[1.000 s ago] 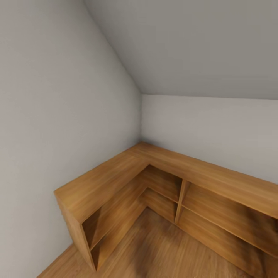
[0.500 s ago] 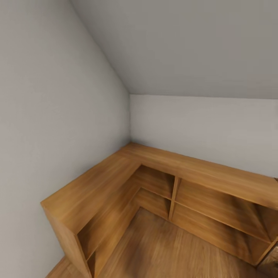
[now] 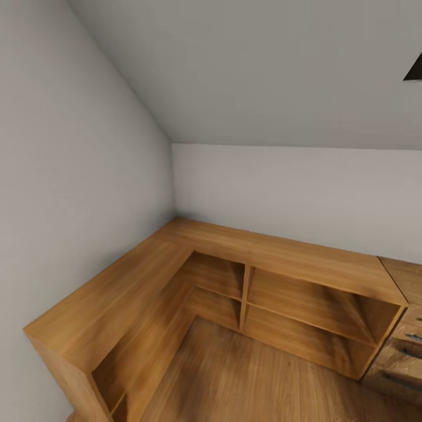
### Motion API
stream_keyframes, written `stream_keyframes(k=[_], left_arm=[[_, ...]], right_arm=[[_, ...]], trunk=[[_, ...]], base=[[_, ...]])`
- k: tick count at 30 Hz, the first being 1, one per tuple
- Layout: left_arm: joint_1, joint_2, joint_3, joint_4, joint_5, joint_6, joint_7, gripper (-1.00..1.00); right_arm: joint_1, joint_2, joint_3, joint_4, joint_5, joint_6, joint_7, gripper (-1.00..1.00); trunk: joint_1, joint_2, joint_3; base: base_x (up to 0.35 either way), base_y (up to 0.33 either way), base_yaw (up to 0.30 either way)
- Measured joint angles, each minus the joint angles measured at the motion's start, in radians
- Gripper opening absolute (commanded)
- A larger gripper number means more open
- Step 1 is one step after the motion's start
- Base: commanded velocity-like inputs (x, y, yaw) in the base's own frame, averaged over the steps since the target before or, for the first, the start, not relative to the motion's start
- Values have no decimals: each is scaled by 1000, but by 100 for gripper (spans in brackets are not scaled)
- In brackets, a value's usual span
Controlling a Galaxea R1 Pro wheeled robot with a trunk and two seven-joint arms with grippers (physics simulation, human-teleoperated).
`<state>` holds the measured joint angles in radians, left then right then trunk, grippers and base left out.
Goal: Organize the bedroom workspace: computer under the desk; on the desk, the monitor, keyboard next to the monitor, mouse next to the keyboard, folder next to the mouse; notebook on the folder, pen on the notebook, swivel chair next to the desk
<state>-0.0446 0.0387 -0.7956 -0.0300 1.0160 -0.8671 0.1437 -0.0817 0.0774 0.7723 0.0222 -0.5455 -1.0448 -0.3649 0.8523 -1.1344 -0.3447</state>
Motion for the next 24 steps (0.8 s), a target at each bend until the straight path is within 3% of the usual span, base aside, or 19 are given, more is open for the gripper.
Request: stream_keyframes(k=[12,24], left_arm=[[0,-1,0,0,1,0,2,100],[0,-1,2,0,1,-1,1,100]], right_arm=[[0,1,0,0,1,0,1,100],[0,1,-1,0,3,0,38,100]], trunk=[[0,0,0],[0,0,0]], base=[[270,15,-267],[262,215,-267]])
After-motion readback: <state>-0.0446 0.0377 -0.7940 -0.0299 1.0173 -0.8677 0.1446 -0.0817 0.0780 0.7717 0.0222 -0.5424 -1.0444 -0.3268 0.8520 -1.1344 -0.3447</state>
